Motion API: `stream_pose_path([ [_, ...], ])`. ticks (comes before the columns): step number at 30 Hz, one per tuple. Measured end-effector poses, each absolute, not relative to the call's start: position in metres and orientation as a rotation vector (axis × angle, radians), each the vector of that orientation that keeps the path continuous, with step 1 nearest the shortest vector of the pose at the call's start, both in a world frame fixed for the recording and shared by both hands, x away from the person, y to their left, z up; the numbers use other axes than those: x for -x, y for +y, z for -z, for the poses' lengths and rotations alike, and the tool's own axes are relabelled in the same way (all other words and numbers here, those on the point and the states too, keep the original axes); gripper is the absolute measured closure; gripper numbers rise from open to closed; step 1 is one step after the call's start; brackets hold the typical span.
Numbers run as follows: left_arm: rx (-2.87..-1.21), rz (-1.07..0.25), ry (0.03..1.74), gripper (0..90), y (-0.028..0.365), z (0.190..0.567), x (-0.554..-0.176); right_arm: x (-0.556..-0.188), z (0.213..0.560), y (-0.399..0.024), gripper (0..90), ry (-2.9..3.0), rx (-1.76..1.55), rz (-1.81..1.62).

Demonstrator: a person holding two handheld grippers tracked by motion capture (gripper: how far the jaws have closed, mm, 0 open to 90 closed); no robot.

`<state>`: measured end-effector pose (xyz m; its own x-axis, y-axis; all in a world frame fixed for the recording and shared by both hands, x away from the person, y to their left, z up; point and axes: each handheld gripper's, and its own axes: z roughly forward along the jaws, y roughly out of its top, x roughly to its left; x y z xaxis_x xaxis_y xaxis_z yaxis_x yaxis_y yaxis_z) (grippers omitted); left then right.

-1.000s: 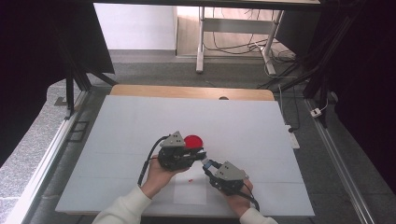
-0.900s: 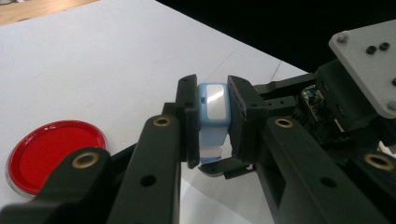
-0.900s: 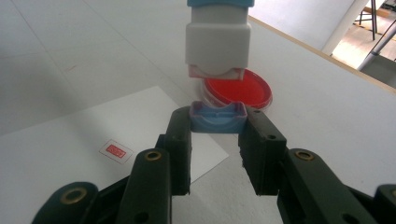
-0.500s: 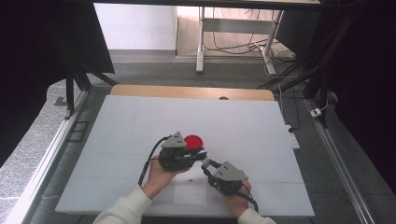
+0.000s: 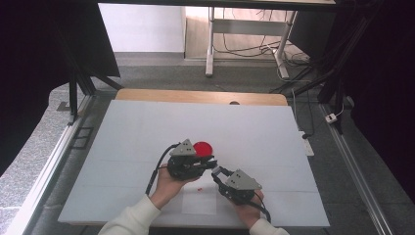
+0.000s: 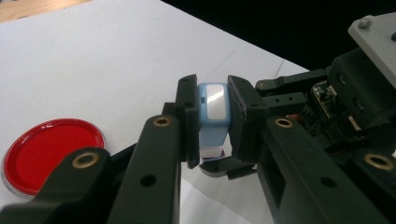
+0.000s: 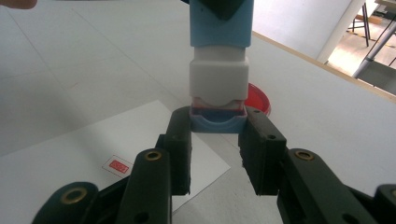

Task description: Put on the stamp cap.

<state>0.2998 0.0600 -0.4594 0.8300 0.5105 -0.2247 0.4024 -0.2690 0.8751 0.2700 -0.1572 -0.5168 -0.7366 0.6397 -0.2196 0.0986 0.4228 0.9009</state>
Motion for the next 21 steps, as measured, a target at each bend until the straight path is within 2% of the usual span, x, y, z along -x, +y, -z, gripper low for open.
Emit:
stream_pose_path([
  [21, -1.88, -0.132, 0.691, 74.6, 0.056, 0.4624, -0.2985, -0.2704, 0.5166, -0.1583, 64.6, 2.121, -0.642, -1.295],
])
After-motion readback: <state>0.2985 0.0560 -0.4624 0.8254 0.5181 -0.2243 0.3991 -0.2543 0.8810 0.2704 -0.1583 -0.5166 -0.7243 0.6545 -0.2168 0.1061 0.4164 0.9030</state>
